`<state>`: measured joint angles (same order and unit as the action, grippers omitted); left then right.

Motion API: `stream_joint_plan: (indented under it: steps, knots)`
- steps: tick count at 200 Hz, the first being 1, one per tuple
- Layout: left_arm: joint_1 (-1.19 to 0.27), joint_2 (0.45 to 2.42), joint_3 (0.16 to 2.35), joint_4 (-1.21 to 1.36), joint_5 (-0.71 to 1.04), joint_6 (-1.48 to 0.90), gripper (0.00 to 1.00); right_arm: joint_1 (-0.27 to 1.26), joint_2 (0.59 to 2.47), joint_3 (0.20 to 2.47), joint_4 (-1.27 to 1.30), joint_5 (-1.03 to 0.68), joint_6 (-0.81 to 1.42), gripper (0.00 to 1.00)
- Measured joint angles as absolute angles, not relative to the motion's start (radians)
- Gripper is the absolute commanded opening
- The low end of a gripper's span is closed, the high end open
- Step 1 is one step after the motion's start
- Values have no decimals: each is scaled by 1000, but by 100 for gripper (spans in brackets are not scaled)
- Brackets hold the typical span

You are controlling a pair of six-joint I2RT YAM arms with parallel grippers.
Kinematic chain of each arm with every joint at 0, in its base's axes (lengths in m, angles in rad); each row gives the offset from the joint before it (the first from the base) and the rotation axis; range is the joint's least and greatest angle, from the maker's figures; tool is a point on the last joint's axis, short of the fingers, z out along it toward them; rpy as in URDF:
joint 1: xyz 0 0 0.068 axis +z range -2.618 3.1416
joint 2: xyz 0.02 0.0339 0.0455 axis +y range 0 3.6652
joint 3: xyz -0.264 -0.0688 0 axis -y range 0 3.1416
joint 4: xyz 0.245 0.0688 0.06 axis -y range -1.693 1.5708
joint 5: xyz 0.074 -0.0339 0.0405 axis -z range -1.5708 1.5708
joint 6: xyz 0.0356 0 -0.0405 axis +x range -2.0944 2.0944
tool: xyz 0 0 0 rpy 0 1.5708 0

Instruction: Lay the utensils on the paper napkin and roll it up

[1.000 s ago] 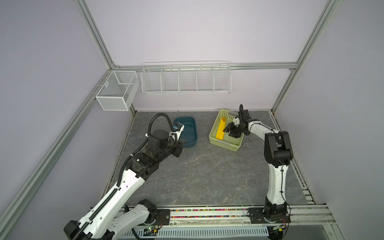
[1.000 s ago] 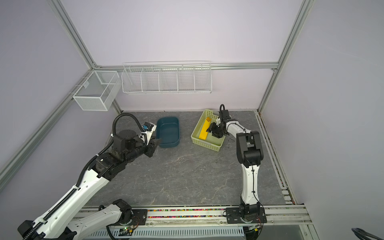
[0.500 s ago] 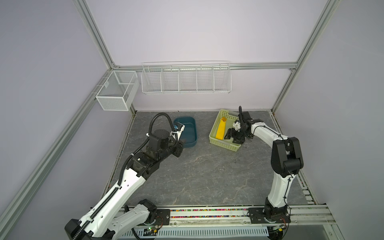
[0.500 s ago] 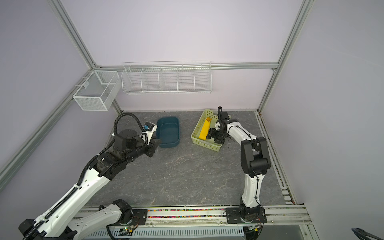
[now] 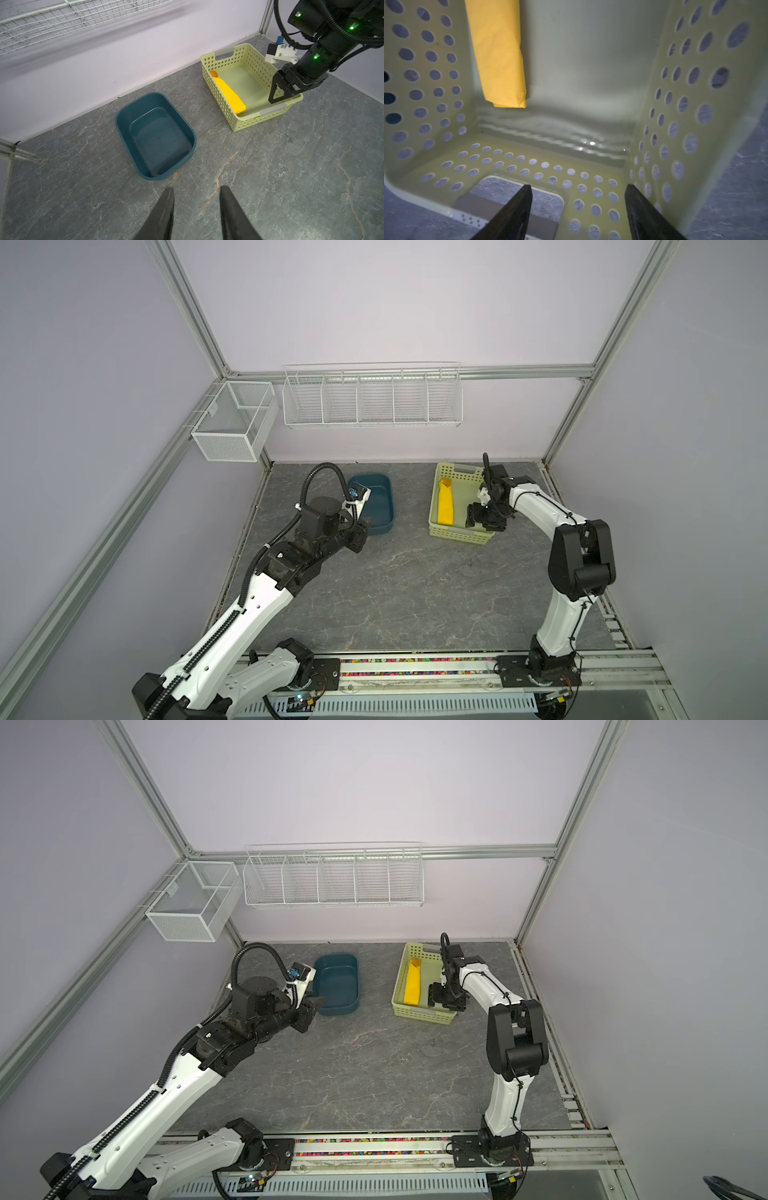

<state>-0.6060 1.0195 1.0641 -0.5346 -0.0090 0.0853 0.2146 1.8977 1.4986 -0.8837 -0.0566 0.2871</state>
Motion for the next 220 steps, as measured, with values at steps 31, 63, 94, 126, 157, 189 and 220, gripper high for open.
stream_joint_plan:
  steps: [31,63,94,126,157,189,220]
  knots:
    - [-606,1053,1074,-539,-31,45,45,214,1866,1499,-908,2,257,75]
    - [-606,1087,1071,-528,-73,-15,56,186,1763,1493,-907,32,245,89]
    - [-603,1119,1021,-474,-120,-84,98,136,1636,1454,-877,68,232,89]
    - [-559,1174,947,-419,-159,-141,99,70,1534,1334,-804,107,232,89]
    - [-487,1195,862,-355,-203,-173,99,-6,1465,1149,-680,143,236,89]
    - [-387,1200,793,-270,-263,-184,100,-70,1399,938,-490,174,233,89]
    - [-273,1199,707,-155,-313,-187,100,-79,1354,730,-233,206,215,89]
